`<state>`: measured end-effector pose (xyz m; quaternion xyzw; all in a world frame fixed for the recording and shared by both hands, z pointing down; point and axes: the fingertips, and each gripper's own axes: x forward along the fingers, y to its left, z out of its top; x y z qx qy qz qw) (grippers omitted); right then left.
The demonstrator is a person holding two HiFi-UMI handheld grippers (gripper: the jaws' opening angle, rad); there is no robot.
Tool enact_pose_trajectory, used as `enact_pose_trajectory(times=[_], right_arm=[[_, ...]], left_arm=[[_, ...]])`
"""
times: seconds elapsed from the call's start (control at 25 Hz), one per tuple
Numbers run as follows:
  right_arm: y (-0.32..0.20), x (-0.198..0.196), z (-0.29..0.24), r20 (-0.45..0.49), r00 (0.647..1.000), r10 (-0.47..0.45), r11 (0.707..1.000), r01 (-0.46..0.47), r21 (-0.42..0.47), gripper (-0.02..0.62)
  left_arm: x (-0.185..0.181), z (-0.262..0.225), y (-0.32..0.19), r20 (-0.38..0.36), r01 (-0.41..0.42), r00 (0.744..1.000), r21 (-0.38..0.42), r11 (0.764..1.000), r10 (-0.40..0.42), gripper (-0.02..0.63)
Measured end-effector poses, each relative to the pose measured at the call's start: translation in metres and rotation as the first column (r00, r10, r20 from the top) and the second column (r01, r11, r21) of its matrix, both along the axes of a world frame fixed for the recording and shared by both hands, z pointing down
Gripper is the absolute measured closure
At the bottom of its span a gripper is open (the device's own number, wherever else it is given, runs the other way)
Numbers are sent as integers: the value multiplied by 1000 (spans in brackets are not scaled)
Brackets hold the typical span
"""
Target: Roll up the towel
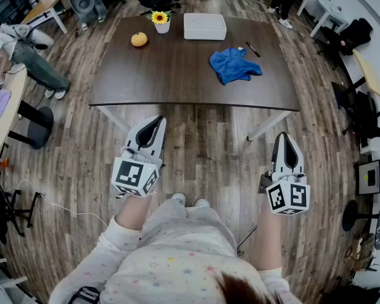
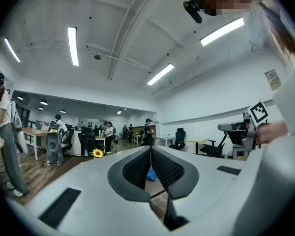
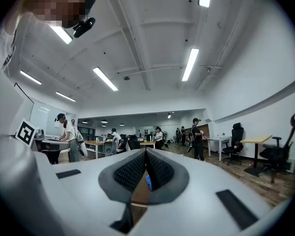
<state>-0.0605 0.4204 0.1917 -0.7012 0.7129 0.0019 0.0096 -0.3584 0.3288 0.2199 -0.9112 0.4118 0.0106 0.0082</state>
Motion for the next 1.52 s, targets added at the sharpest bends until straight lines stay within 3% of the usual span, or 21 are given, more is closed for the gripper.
enact_pose_trajectory(times=[0.28,0.56,0.68,0.8,0.92,1.24,1.52], right_arm=[[9,6,0,10,1000,-7,1000,7,7,594],[9,12,12,14,1000,-24,999,25,-47,594],[6,19,23,31,999,-34,995,37,-92,487],[4,30,32,37,999,-35,992,40,-123,384],[0,40,39,48,998,-48,989,54,-137,313],[-27,53,47,49,997,-66,987,72,-143,284],[-96,51,46,24,998,-53,988,55,-141,282]], left_arm=[[13,-1,10,2,-2,1000,2,1000,2,589],[26,11,11,33,9,999,-48,999,-7,589],[31,21,9,62,45,997,-92,995,-40,572],[37,27,10,72,68,996,-119,991,-60,426],[42,31,11,72,85,994,-121,989,-76,393],[52,36,-13,71,104,993,-128,986,-96,376],[61,37,-93,50,77,996,-115,990,-72,374]])
